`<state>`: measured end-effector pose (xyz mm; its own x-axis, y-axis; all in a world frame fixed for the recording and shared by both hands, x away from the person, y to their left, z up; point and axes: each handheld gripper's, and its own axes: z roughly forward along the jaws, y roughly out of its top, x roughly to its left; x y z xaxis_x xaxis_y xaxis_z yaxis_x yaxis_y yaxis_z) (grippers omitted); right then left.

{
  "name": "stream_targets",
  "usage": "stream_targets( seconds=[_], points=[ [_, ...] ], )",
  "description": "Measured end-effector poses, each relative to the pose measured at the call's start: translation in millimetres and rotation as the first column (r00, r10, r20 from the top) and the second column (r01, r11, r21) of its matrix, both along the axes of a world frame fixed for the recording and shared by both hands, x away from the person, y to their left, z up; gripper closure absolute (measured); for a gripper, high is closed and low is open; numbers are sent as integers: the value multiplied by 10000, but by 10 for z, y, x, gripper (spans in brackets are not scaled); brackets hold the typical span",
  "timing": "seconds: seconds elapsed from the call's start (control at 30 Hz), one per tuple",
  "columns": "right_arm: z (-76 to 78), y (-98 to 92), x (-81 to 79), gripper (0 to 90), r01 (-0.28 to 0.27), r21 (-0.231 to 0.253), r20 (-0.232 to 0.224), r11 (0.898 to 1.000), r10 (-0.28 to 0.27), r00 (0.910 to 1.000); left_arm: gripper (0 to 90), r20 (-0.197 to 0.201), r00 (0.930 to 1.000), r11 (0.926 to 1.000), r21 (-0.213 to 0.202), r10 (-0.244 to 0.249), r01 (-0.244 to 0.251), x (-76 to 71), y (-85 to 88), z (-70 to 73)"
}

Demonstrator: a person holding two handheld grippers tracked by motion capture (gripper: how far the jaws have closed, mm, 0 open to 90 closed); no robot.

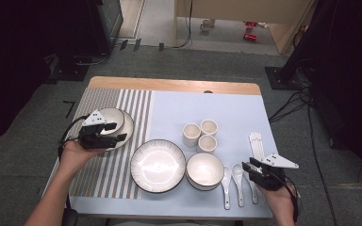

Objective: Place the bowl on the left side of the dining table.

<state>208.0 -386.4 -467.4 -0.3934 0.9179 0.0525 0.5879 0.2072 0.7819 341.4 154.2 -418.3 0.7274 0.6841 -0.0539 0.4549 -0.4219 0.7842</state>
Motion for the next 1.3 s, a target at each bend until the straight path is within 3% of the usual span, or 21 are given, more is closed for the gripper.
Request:
stream_targets(
  seconds=[0.2, 0.5, 1.3],
  points=[
    [-27, -84, 14, 603, 496, 120, -275, 9987, -492, 9984, 371, 14, 10000, 10000, -11, 60, -60, -1, 21, -2],
    [-70, -152, 35, 607, 703, 263, -450, 9972, -691, 9966, 365, 45, 9999, 9999, 6, 129, -129, -1, 32, 5],
    [-182, -172, 98, 655, 659, 181, -1415, 9977, -627, 9880, 363, -14, 9999, 9999, 102, 123, -123, 4, 25, -7]
  ],
)
